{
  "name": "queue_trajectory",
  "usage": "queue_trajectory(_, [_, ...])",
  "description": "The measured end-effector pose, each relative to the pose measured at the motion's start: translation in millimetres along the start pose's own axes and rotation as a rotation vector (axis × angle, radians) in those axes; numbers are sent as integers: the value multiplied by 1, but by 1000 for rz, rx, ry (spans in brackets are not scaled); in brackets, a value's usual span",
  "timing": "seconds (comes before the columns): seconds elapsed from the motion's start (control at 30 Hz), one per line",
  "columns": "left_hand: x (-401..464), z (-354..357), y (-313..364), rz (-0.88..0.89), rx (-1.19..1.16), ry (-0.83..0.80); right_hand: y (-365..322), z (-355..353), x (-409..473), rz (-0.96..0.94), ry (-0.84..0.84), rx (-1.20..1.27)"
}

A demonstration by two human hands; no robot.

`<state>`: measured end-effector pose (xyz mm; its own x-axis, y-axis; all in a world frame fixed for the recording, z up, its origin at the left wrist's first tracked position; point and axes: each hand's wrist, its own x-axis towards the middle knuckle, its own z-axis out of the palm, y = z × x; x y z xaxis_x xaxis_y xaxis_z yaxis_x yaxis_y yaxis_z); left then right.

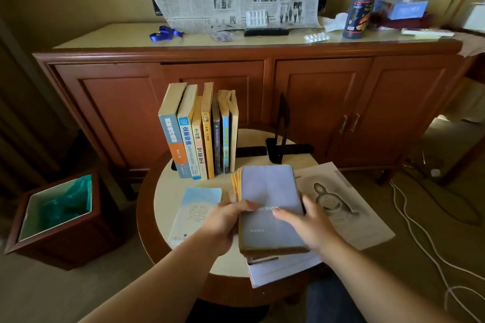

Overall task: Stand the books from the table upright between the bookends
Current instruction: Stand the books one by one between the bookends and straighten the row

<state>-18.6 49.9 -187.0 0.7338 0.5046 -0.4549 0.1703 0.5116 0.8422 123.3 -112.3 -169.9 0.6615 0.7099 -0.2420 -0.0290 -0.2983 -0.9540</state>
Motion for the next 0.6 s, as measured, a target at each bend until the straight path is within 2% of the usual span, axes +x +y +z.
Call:
queue_trajectory(0.23, [-7, 4, 6, 40, -53, -97, 8, 1, -1, -60, -29, 17])
queue_trajectory(0.6, [-36, -21, 24, 224, -38, -155, -10, 32, -2, -217, -30, 68])
